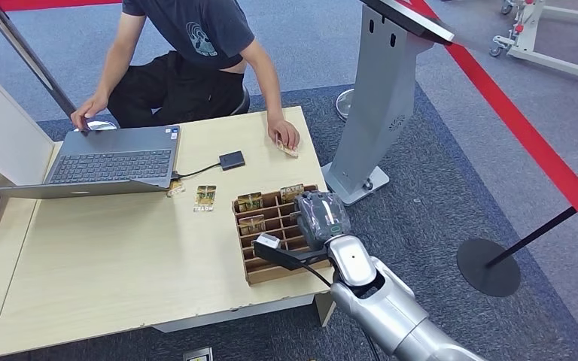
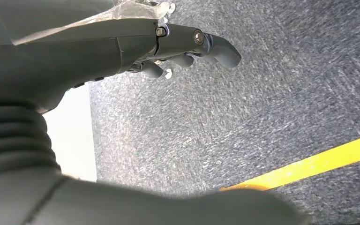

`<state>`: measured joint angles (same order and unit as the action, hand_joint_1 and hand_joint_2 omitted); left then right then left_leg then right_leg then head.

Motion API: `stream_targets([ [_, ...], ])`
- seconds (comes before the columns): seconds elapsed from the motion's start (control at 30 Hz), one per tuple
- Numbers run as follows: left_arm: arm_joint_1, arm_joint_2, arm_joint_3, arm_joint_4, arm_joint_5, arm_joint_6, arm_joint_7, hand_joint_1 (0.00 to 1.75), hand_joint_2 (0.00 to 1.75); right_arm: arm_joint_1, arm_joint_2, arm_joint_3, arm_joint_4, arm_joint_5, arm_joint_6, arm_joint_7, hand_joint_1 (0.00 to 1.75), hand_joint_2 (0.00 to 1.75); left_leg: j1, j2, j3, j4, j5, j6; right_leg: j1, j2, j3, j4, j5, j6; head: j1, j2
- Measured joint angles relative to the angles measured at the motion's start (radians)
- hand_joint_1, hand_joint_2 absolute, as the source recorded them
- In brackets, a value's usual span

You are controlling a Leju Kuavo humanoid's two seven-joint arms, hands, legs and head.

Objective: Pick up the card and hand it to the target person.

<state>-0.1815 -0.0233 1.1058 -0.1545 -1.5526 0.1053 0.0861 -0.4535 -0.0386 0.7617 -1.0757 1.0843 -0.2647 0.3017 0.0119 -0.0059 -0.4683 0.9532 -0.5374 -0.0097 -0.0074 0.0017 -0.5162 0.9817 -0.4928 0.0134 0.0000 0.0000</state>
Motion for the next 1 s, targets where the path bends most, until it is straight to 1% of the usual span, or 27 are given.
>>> stream_targets([
  [0.27, -0.002, 0.000, -0.002, 0.000, 0.000, -0.002, -0.006, 0.00, 1.75, 0.000, -0.001, -0.001, -0.001, -0.010, -0.006, 0.000, 1.33, 1.75, 0.000, 0.000, 0.000, 0.000, 0.000, 0.000, 0.000, 0.000, 0.000, 0.000, 0.000, 0.000, 0.000, 0.000],
  [0.37, -0.003, 0.000, -0.004, 0.000, 0.001, -0.008, -0.015, 0.00, 1.75, 0.000, -0.001, -0.001, -0.001, -0.010, -0.008, -0.002, 1.33, 1.75, 0.000, 0.000, 0.000, 0.000, 0.000, 0.000, 0.000, 0.000, 0.000, 0.000, 0.000, 0.000, 0.000, 0.000],
  [0.53, -0.004, 0.000, -0.006, 0.000, 0.005, -0.045, -0.024, 0.00, 1.75, 0.002, -0.001, -0.001, -0.001, -0.011, -0.007, -0.006, 1.33, 1.75, 0.000, 0.000, 0.000, 0.000, 0.000, 0.000, 0.000, 0.000, 0.000, 0.000, 0.000, 0.000, 0.000, 0.000],
  [0.77, -0.005, -0.001, -0.008, 0.000, 0.001, -0.045, -0.009, 0.00, 1.75, 0.002, -0.004, -0.003, -0.008, -0.018, 0.001, -0.003, 1.33, 1.75, 0.000, 0.000, 0.000, 0.000, 0.000, 0.000, 0.000, 0.000, 0.000, 0.000, 0.000, 0.000, 0.000, 0.000],
  [0.9, -0.005, -0.001, -0.009, 0.000, 0.001, -0.044, 0.001, 0.00, 1.75, 0.001, -0.017, -0.021, -0.055, -0.025, 0.021, 0.016, 1.33, 1.75, 0.000, 0.000, 0.000, 0.000, 0.000, 0.000, 0.000, 0.000, 0.000, 0.000, 0.000, 0.000, 0.000, 0.000],
  [1.0, -0.004, -0.001, -0.009, 0.000, 0.001, -0.041, 0.000, 0.00, 1.75, -0.008, -0.037, -0.045, -0.128, -0.020, 0.042, 0.025, 1.33, 1.75, -0.001, 0.000, 0.000, 0.000, 0.000, 0.000, 0.000, 0.000, 0.000, 0.000, 0.000, 0.000, 0.000, 0.000],
])
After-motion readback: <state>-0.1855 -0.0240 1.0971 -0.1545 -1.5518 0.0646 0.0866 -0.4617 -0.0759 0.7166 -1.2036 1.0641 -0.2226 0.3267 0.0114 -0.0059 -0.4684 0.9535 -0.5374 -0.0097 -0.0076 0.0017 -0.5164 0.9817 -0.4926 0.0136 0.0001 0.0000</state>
